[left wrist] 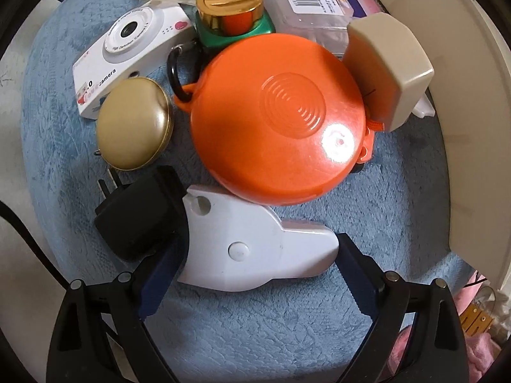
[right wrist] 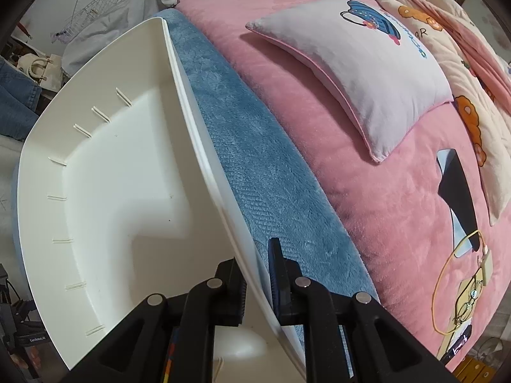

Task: Organize rigid objects
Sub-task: 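Grasp the white tape measure with the left tool, then place the white tape measure in the tray beside the cube with the left tool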

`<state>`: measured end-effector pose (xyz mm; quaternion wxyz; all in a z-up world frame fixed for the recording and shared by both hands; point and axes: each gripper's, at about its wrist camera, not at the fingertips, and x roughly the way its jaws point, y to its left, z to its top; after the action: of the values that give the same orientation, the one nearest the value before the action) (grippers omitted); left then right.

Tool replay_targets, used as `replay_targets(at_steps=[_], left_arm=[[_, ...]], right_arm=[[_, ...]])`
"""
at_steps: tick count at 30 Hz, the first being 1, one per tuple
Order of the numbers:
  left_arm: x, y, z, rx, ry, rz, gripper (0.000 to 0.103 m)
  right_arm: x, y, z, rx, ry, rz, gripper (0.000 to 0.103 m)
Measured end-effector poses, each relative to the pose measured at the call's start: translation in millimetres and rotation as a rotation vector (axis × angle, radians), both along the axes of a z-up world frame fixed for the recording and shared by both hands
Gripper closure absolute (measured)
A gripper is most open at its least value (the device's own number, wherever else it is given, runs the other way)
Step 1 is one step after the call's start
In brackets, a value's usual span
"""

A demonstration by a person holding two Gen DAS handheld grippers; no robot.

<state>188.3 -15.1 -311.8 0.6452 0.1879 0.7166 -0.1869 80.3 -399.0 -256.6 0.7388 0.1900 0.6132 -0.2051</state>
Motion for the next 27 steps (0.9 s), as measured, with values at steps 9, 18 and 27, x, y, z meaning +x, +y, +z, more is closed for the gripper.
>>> replay_targets(at_steps=[9,18,27], left_arm=[[12,-17,-4,0.019,0.003,0.016,0.012],[-6,-18,-7,0.032,0.040,0.075,0.012],[-39,-16,2,0.016,0.078,0.160,0.017]], right_arm=[[-3,1,0,0.002,0.003,0.007,0.090],[-6,1,-3,0.013,0.013,0.031,0.092],[-10,0,-5,0.057,0.022,0.095,0.095]])
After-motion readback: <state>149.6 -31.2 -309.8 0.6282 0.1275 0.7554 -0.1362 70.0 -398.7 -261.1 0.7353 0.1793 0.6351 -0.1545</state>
